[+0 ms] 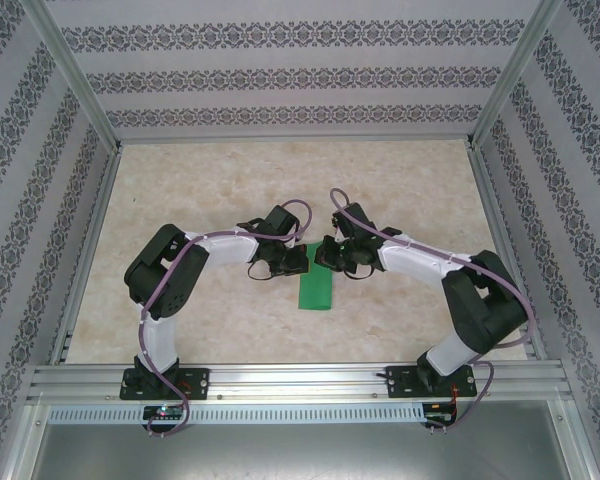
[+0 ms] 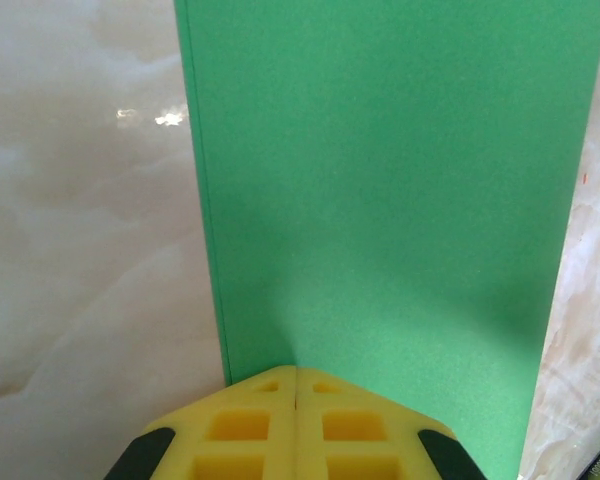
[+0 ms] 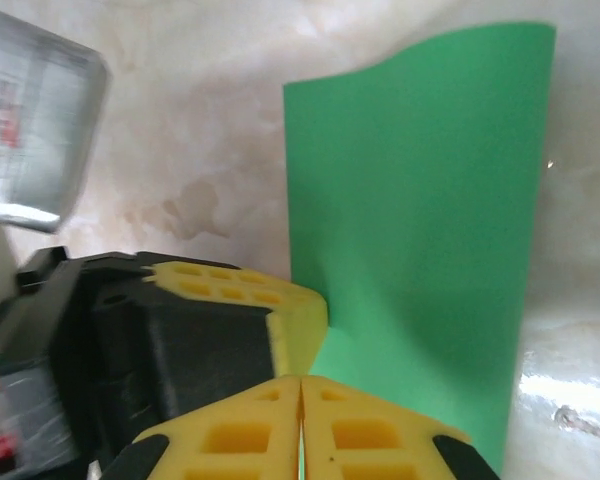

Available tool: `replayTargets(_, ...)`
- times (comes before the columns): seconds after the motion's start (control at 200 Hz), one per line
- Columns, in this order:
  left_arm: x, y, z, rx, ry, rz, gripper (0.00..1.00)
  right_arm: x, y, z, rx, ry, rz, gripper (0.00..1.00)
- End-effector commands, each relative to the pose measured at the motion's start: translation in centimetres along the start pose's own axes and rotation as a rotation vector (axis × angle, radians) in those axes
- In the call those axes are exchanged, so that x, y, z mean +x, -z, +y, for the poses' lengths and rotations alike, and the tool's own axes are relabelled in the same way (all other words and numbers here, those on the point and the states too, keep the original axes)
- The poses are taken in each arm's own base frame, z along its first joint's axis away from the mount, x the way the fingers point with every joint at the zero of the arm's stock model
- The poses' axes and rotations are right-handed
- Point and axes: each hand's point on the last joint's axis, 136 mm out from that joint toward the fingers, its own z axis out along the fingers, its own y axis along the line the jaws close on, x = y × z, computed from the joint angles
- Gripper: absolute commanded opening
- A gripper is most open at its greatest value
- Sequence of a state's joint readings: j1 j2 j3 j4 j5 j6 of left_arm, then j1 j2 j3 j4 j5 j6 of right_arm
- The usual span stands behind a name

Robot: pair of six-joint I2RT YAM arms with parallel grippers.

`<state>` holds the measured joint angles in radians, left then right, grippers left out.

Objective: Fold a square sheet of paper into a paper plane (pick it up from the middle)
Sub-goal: Fold the square sheet of paper in half at the center of the table.

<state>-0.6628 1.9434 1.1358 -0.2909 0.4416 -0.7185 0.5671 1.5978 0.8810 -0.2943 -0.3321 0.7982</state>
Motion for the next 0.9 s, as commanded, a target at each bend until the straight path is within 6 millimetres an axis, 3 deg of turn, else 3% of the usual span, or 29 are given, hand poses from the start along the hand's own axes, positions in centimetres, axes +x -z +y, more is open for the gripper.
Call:
replayTargets(0.0, 1.5, -1.0, 2.1, -0.092, 0.01, 0.053, 0.0, 0.6, -1.0, -0.2, -0.032, -0.008, 0.027, 0.09)
replayTargets(0.739, 1.9, -1.7, 2.6, -0.1, 0.007, 0.078, 0.0, 3.7, -3.9, -7.3, 0.1, -0.06, 0.103, 0.14)
replayTargets(0.814, 1.9, -1.6, 2.6, -0.1, 0.004, 0.08, 0.0, 3.6, -3.7, -7.1, 0.092, -0.042, 0.106, 0.15)
replayTargets(0.894, 1.9, -1.7, 2.6, -0.1, 0.001, 0.084, 0.0, 3.2, -3.1, -5.5, 0.03, -0.012, 0.093, 0.16)
